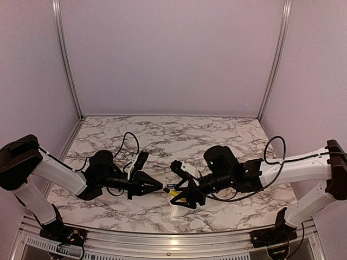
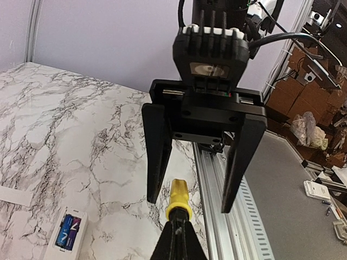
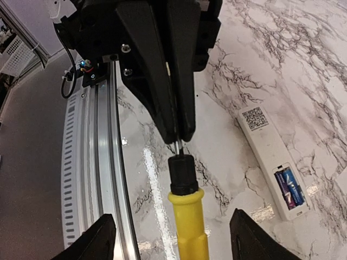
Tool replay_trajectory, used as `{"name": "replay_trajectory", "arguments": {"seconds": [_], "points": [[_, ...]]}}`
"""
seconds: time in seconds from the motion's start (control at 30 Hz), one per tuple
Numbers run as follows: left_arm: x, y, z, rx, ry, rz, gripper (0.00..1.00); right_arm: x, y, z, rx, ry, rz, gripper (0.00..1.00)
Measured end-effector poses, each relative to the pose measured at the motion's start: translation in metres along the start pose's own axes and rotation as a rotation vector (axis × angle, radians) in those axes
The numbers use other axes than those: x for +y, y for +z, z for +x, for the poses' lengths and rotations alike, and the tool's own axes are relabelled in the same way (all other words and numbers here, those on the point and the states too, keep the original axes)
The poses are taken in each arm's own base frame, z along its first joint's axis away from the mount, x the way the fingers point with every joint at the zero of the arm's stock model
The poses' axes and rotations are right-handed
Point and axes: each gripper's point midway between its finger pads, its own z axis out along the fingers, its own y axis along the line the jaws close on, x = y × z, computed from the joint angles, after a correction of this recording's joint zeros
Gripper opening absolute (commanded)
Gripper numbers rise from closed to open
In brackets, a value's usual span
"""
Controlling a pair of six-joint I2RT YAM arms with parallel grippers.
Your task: Unload the batteries from the remote control
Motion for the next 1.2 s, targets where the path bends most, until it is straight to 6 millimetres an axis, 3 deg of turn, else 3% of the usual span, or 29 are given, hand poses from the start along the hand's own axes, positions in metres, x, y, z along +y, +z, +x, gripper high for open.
{"name": "replay_trajectory", "arguments": {"seconds": [0.07,0.13,0.57,0.97,1.2], "points": [[0.003,0.000,-0.002,-0.008,-0.010,-0.017,0.00,-0.002,-0.003,-0.002,-0.039,0.003,0.020,0.94],[0.005,0.000,-0.004,-0.017,-0.024,-0.032,0.00,-0.003,-0.004,-0.002,-0.053,0.013,0.028,0.98],[0.002,-0.003,-0.032,-0.120,-0.092,-0.033,0.00,-0.009,-0.036,-0.026,-0.376,0.040,0.089,0.99],[-0.008,-0.007,-0.064,-0.234,-0.170,0.014,0.00,0.007,-0.068,-0.062,-0.641,0.062,0.013,0.99],[-0.016,-0.011,-0.086,-0.284,-0.198,0.040,0.00,0.016,-0.083,-0.077,-0.738,0.054,-0.034,0.87]]}}
